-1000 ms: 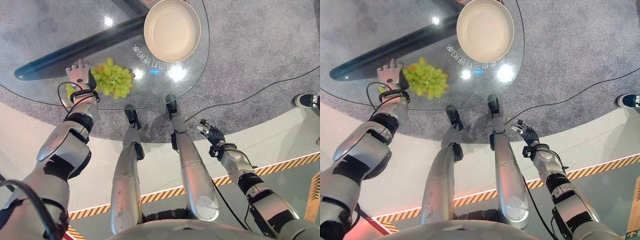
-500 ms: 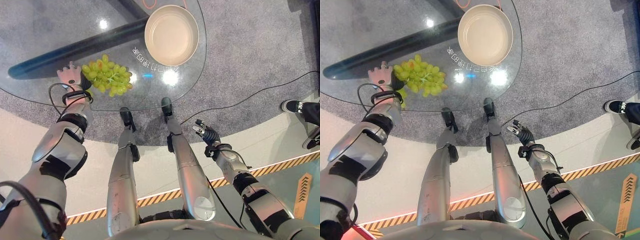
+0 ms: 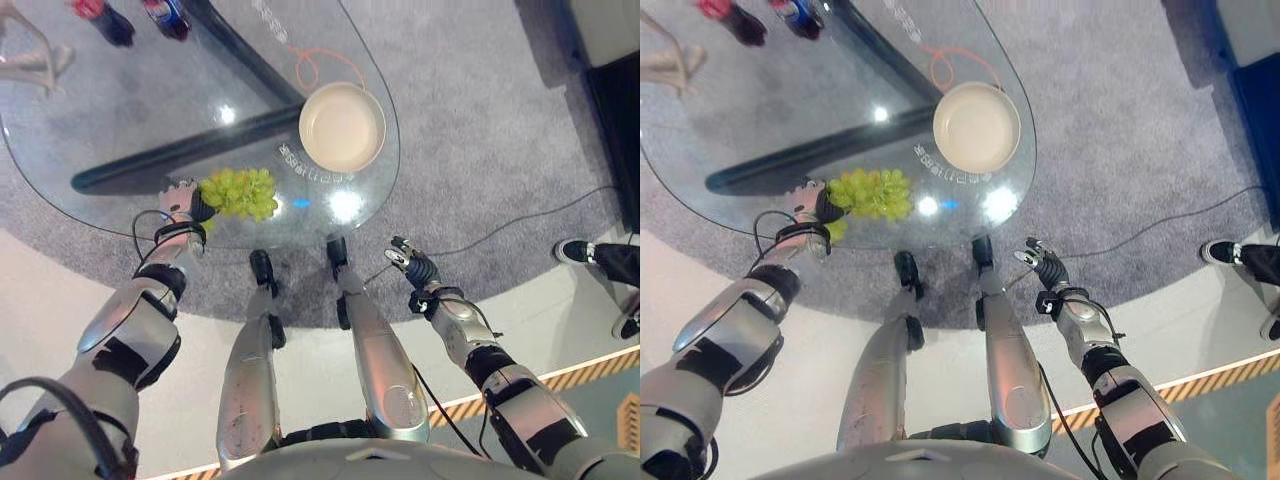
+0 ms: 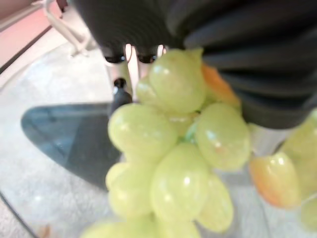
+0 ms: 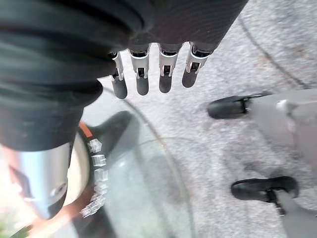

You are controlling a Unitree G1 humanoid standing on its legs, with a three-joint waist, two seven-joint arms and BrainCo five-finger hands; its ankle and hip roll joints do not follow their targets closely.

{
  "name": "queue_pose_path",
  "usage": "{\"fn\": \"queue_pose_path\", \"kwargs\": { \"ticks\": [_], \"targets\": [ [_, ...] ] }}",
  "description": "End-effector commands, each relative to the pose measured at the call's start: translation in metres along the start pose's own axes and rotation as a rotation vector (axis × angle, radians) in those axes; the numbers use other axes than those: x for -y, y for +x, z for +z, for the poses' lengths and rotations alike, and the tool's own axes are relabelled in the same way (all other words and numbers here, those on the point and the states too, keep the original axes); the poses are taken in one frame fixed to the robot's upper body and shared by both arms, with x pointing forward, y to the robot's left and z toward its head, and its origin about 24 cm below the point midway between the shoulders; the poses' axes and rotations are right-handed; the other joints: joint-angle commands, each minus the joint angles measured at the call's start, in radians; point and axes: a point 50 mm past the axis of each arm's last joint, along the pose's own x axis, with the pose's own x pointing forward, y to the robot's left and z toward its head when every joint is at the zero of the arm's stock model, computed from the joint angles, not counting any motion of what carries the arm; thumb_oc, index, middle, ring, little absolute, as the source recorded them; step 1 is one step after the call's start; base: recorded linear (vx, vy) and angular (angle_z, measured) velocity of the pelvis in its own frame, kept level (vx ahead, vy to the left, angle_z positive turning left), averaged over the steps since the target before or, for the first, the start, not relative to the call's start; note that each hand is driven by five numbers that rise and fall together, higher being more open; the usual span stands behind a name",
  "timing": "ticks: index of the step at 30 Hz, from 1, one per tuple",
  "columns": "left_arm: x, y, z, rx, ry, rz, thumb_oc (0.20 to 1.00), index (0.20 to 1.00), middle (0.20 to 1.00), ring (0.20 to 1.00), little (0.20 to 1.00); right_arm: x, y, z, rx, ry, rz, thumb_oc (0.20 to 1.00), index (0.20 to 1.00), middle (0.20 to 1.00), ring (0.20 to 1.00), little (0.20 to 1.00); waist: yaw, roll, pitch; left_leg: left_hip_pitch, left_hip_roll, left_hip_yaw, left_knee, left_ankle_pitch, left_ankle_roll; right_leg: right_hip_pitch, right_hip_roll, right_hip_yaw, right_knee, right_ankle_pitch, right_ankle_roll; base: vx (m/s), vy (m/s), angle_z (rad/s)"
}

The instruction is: Pick up fruits into the plate

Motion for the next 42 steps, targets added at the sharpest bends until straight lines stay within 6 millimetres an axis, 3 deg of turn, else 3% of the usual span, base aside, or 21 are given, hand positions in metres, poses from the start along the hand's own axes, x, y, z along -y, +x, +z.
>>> {"fn": "queue_pose_path", "kwargs": {
  "ticks": [1, 11, 23, 29, 33, 35, 38, 42],
  "targets": [
    [-0.028, 0.007, -0.013, 0.005, -0.029, 0.110, 0.200, 0.200, 0.200, 0.200, 0.200, 0.016, -0.015, 0.004, 0.078, 0.067, -0.030, 1.000, 1.000, 1.000, 1.000, 1.000, 0.013, 0.070, 0.003, 0.074, -0.012, -0.076, 0.040, -0.153, -0.008, 0.030, 0.023, -0.033, 0.096, -0.122, 0.016, 0.09, 0.007, 0.10],
    [-0.038, -0.010, -0.021, 0.191, 0.036, 0.140, 0.200, 0.200, 0.200, 0.200, 0.200, 0.020, -0.030, 0.021, 0.172, 0.099, 0.016, 1.000, 1.000, 1.000, 1.000, 1.000, 0.033, 0.081, -0.101, 0.210, -0.013, -0.055, -0.012, -0.174, -0.015, 0.198, -0.017, -0.057, -0.003, -0.119, 0.032, 0.08, 0.004, 0.09],
    [-0.086, -0.038, -0.018, 0.536, 0.316, 0.133, 0.200, 0.200, 0.200, 0.200, 0.200, 0.024, -0.051, 0.067, 0.179, -0.094, 0.324, 1.000, 1.000, 1.000, 1.000, 1.000, 0.080, 0.056, -0.298, 0.384, -0.032, -0.060, -0.006, -0.228, 0.005, 0.424, -0.049, -0.085, -0.085, -0.122, 0.052, 0.18, -0.032, 0.05],
    [-0.107, -0.053, 0.006, 0.750, 0.407, 0.122, 0.200, 0.200, 0.200, 0.200, 0.200, 0.024, -0.056, 0.080, 0.069, -0.224, 0.473, 1.000, 1.000, 1.000, 1.000, 1.000, 0.102, 0.052, -0.353, 0.443, -0.041, -0.074, -0.024, -0.241, 0.011, 0.495, -0.062, -0.110, -0.116, -0.124, 0.060, 0.14, -0.006, 0.05],
    [-0.123, -0.060, 0.028, 0.892, 0.428, 0.157, 0.200, 0.200, 0.200, 0.200, 0.200, 0.013, -0.057, 0.087, 0.001, -0.241, 0.616, 1.000, 1.000, 1.000, 1.000, 1.000, 0.116, 0.050, -0.377, 0.471, -0.047, -0.087, -0.032, -0.247, 0.014, 0.532, -0.070, -0.131, -0.128, -0.127, 0.064, 0.09, 0.006, 0.18],
    [-0.131, -0.069, 0.052, 1.034, 0.441, 0.174, 0.200, 0.200, 0.200, 0.200, 0.200, 0.000, -0.056, 0.082, -0.057, -0.215, 0.717, 1.000, 1.000, 1.000, 1.000, 1.000, 0.130, 0.049, -0.396, 0.491, -0.050, -0.099, -0.036, -0.254, 0.016, 0.559, -0.077, -0.152, -0.136, -0.131, 0.067, 0.10, 0.008, 0.16],
    [-0.133, -0.075, 0.066, 1.106, 0.438, 0.181, 0.200, 0.200, 0.200, 0.200, 0.200, -0.011, -0.054, 0.079, -0.076, -0.189, 0.774, 1.000, 1.000, 1.000, 1.000, 1.000, 0.136, 0.050, -0.405, 0.500, -0.052, -0.104, -0.039, -0.258, 0.017, 0.571, -0.080, -0.165, -0.140, -0.134, 0.069, 0.05, 0.007, 0.25],
    [-0.135, -0.086, 0.097, 1.241, 0.404, 0.205, 0.200, 0.200, 0.200, 0.200, 0.200, -0.039, -0.052, 0.070, -0.107, -0.097, 0.895, 1.000, 1.000, 1.000, 1.000, 1.000, 0.148, 0.053, -0.419, 0.520, -0.056, -0.114, -0.040, -0.269, 0.021, 0.597, -0.084, -0.185, -0.145, -0.140, 0.072, 0.05, 0.004, 0.21]
  ]
}}
